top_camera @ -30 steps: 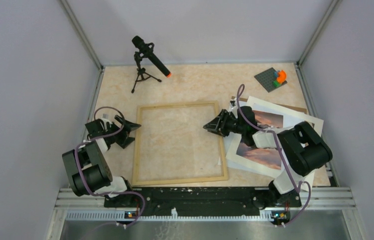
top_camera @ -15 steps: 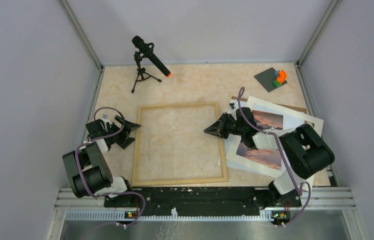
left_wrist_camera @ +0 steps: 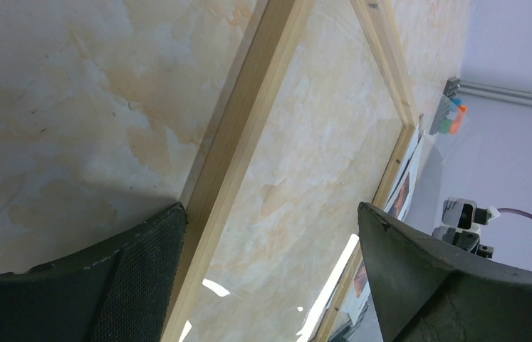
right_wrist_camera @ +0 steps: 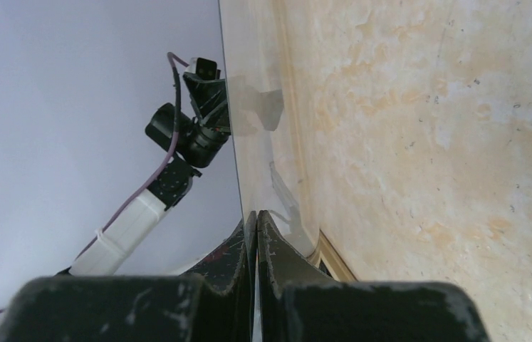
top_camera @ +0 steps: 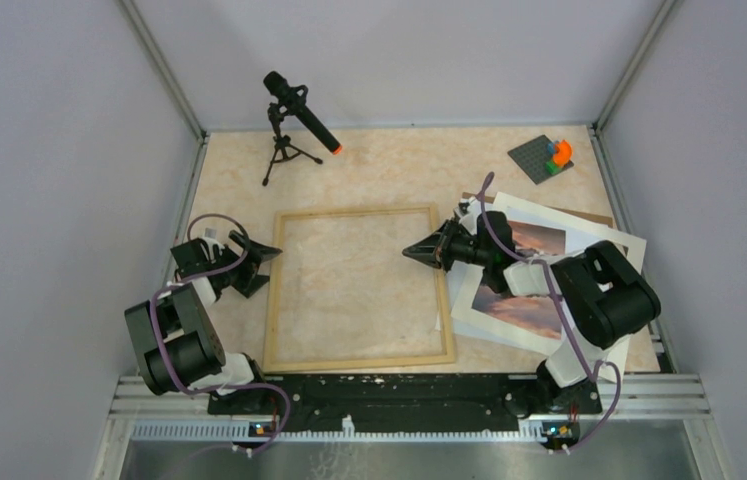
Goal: Put the photo into the frame
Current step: Place the photo frame item in the photo frame.
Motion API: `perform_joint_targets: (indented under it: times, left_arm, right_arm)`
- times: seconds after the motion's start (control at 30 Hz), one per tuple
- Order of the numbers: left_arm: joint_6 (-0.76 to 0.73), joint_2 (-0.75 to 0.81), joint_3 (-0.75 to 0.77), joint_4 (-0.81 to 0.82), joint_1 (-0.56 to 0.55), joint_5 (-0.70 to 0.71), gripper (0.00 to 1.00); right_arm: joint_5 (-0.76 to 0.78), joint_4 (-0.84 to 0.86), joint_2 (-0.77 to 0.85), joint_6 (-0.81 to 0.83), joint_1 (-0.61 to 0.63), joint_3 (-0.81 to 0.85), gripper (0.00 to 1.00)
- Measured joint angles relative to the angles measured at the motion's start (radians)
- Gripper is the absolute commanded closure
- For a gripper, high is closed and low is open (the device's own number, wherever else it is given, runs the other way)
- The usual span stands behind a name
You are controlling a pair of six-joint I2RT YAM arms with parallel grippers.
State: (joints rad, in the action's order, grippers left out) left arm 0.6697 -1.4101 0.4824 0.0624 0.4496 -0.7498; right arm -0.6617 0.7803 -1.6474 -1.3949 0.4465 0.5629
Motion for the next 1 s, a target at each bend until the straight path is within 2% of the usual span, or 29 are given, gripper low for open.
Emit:
perform_joint_targets:
  times: [0.4, 0.67, 0.8, 1.0]
  left_arm:
    - [-0.007, -0.006, 0.006, -0.005, 0.000, -0.005, 0.05]
    - [-0.010, -0.007, 0.007, -0.007, 0.000, -0.014, 0.03]
    - [-0.037, 0.023, 0.039, -0.094, -0.003, 0.030, 0.02]
    - [-0.092, 0.197, 0.179, -0.269, -0.006, 0.185, 0.02]
  right_arm:
    - [-0.024, 0.117, -0.029, -0.135, 0.000, 0.000, 1.00]
    - [-0.025, 0.082, -0.014, -0.147, 0.000, 0.049, 1.00]
    - [-0.020, 0.042, 0.002, -0.144, 0.014, 0.124, 1.00]
    - [0.027, -0.098, 0.027, -0.096, 0.097, 0.315, 1.00]
